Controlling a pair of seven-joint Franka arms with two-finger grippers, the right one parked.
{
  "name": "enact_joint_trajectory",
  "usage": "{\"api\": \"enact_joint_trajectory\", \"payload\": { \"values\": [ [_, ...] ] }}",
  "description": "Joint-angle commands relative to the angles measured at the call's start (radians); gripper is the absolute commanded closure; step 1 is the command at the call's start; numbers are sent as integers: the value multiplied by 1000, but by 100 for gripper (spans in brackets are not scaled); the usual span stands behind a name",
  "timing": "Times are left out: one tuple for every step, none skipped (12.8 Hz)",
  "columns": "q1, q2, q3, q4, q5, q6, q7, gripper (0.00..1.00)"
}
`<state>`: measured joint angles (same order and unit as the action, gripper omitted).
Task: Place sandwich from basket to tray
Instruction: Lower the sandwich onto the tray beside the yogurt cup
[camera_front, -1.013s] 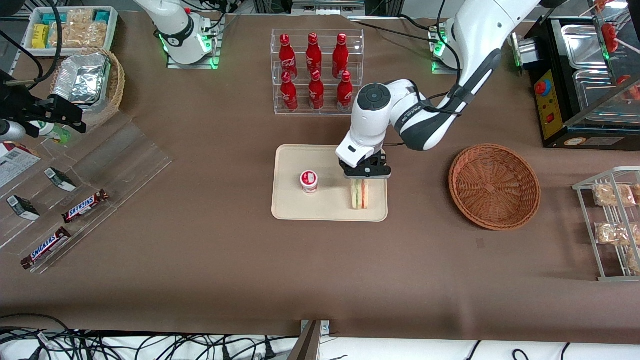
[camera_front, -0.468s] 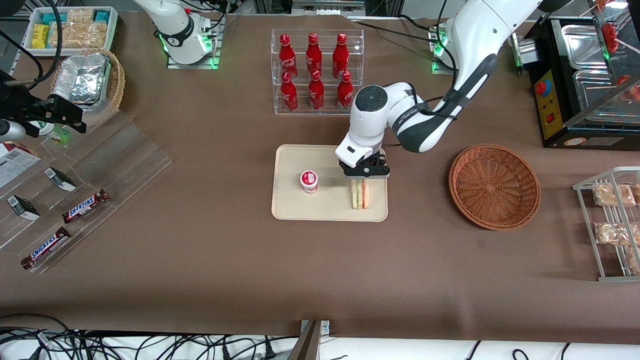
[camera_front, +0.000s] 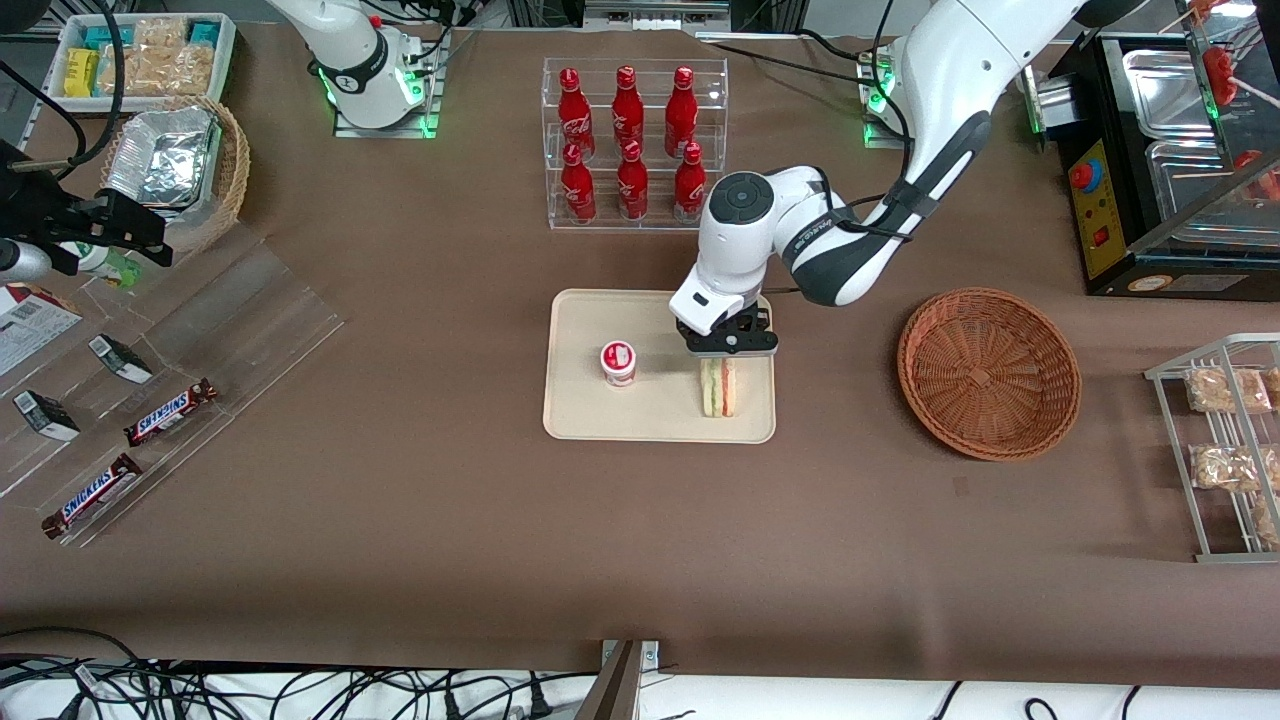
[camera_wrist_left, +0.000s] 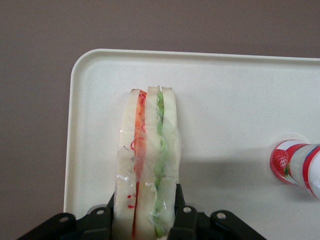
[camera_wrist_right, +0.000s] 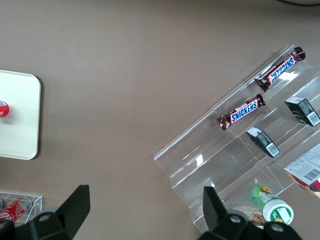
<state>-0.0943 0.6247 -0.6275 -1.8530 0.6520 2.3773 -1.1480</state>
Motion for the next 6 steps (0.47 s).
{"api": "enact_joint_trajectory", "payload": {
  "values": [
    [-2, -2, -3, -9, 50, 10, -27, 58],
    [-2, 1, -3, -11, 61, 10, -42, 57],
    [-2, 9, -3, -11, 78, 10, -56, 54],
    [-2, 12, -3, -11, 90, 10, -68, 51],
    [-4, 12, -3, -11, 90, 10, -73, 44],
    [-2, 12, -4, -11, 90, 10, -75, 41]
  ]
}}
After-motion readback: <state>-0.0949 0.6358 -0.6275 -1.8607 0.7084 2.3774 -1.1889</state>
